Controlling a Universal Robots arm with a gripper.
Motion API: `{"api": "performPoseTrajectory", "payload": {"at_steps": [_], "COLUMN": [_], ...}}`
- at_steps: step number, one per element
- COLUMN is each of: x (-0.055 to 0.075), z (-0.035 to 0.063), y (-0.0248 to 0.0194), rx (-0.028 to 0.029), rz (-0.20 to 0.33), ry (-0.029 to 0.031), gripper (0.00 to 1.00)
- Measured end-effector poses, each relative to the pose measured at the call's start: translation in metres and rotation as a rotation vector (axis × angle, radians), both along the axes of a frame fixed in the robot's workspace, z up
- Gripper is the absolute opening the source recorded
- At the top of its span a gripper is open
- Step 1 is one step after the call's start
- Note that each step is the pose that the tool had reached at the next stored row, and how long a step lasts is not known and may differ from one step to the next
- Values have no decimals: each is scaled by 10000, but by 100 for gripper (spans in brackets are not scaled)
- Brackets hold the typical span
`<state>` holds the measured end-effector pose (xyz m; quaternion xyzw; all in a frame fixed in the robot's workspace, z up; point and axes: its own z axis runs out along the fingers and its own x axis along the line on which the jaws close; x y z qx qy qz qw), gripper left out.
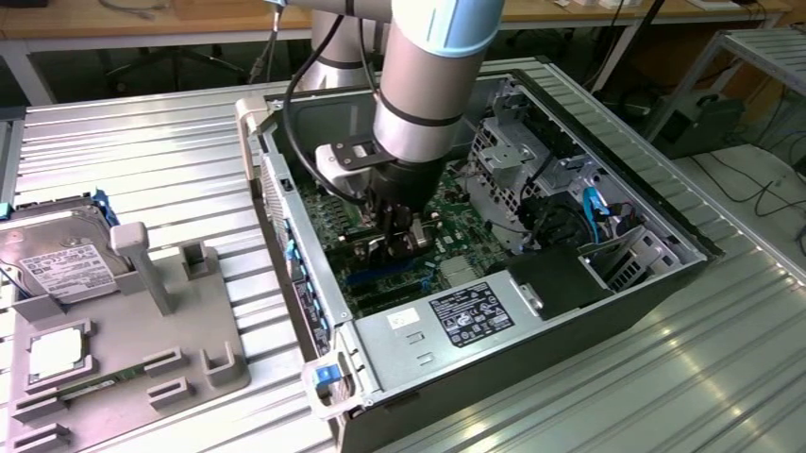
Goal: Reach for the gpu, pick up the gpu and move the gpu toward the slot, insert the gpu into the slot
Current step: 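Insert the gpu into the slot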
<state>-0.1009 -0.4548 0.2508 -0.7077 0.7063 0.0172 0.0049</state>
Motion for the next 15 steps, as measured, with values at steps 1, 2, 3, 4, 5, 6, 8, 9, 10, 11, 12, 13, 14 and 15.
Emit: {"api": "performPoseTrajectory", "payload": {"at_steps": [1,2,3,4,5,6,8,9,10,11,12,13,14,15], "x": [-8,-13,-15,-16,-16,-16,-15,-14,-14,-13,-13,8,34,52], "z": [0,2,7,15,16,16,23,30,42,54,54,54,58,59], "y": [0,0,0,0,0,0,0,0,0,0,0,0,0,2], "rx": [0,1,2,0,-2,-10,-44,-59,-74,-91,-108,-181,-250,-340], "rz": [1,0,0,1,1,-1,0,-1,-1,-1,0,1,4,19], "ry": [-1,-1,-1,0,-1,-2,2,1,1,1,-1,0,0,0], "gripper": [27,27,27,27,27,27,27,27,27,27,27,27,27,27]}}
